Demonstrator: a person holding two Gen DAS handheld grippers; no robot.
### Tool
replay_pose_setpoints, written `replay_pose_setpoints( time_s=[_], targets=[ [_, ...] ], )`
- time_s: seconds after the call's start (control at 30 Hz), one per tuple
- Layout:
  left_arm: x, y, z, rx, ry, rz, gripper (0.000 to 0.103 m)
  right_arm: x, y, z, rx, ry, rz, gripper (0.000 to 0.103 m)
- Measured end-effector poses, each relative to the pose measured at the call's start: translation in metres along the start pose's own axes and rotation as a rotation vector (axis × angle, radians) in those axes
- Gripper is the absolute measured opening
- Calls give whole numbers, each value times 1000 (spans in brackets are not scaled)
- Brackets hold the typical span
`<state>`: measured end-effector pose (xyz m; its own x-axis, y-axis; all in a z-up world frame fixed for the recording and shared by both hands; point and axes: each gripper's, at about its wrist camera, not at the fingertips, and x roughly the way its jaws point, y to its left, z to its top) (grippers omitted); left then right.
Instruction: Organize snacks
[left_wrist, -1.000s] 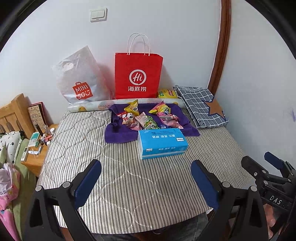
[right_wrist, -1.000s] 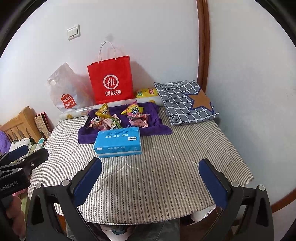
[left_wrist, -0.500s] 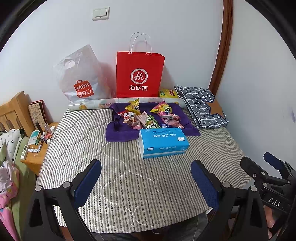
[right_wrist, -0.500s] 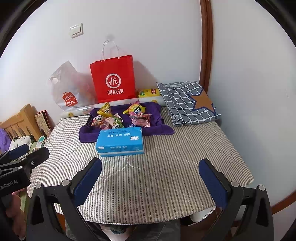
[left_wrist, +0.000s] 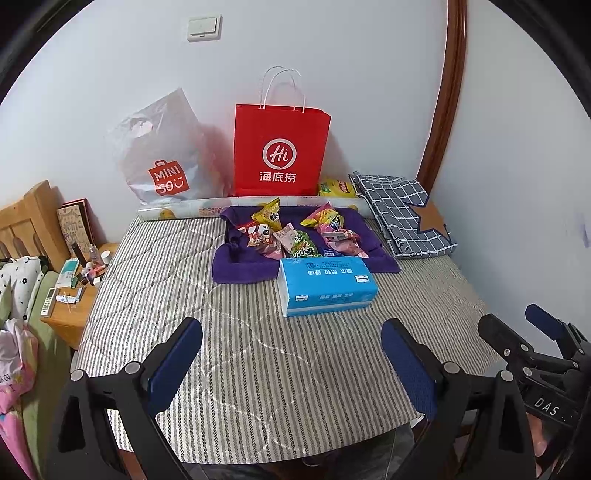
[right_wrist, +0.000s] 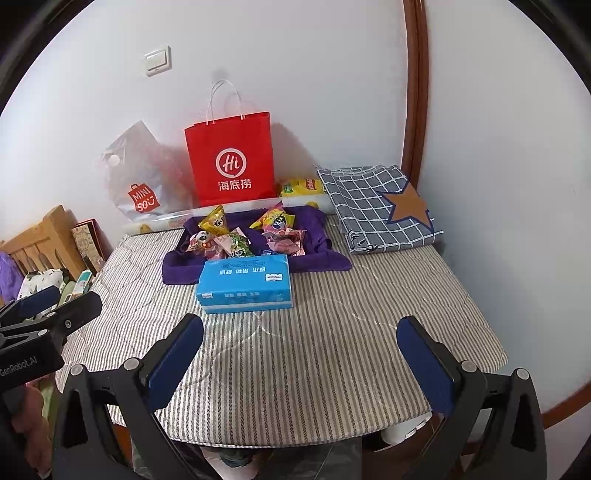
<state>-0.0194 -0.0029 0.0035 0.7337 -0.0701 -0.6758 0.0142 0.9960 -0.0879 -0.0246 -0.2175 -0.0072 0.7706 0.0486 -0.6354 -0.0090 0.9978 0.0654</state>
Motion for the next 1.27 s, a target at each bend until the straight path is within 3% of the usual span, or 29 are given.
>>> replay_pose_setpoints(
  time_s=[1.27],
  targets=[
    [4, -4, 2, -13, -4, -1, 98, -4, 7, 4, -14, -15, 5, 103]
  ],
)
